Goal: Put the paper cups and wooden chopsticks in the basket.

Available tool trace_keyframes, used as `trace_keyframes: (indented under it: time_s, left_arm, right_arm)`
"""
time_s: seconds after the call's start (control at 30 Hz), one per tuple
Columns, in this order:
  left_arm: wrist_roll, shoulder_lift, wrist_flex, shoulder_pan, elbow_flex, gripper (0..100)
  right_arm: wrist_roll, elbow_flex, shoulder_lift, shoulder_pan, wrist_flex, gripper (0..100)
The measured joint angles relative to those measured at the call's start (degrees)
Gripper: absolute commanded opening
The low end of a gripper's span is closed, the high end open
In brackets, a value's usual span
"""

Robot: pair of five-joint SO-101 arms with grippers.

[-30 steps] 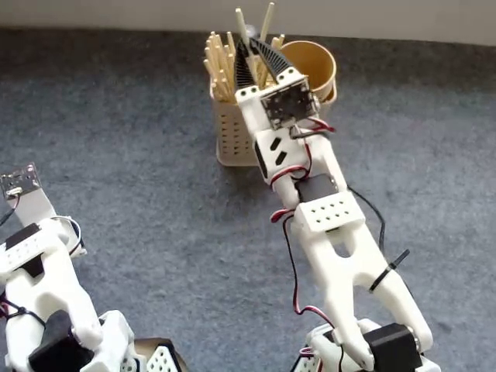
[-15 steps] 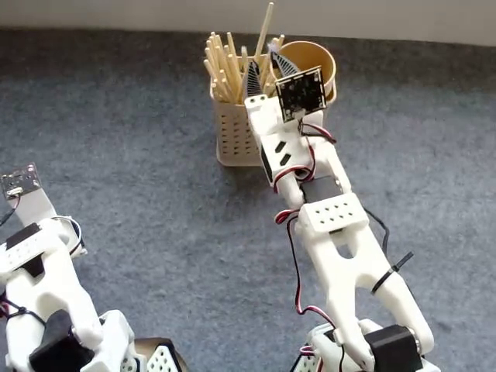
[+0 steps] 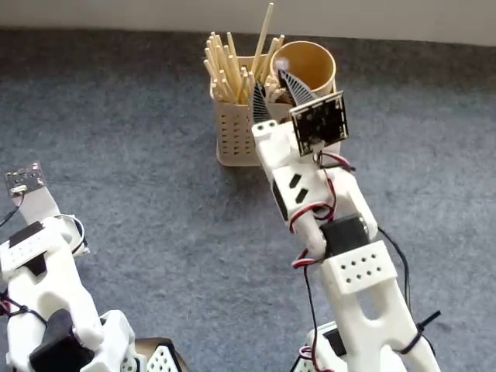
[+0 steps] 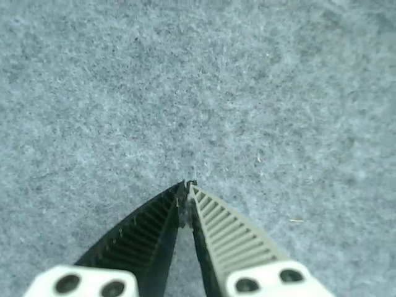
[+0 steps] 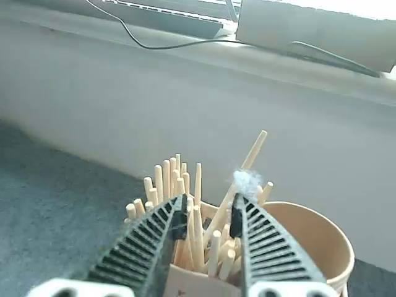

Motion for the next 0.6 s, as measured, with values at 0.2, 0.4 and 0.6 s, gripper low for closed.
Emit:
trace_keyframes:
  time_s: [0.2, 0.4, 0.6]
  left_arm:
    - [0.09, 0.00, 0.00, 1.05, 0.00, 3]
    - [0.09, 0.00, 0.00, 1.85, 0.00, 2]
    - [0.09, -5.63, 2.73, 2.02, 0.79, 2]
  right_arm:
    - [0.00, 8.70, -10.55, -0.44, 3.96, 6.8]
    - [0.00, 19.34, -21.45, -0.44, 3.96, 1.2]
    - [0.00, 28.13, -31.82, 1.23, 3.96, 1.1]
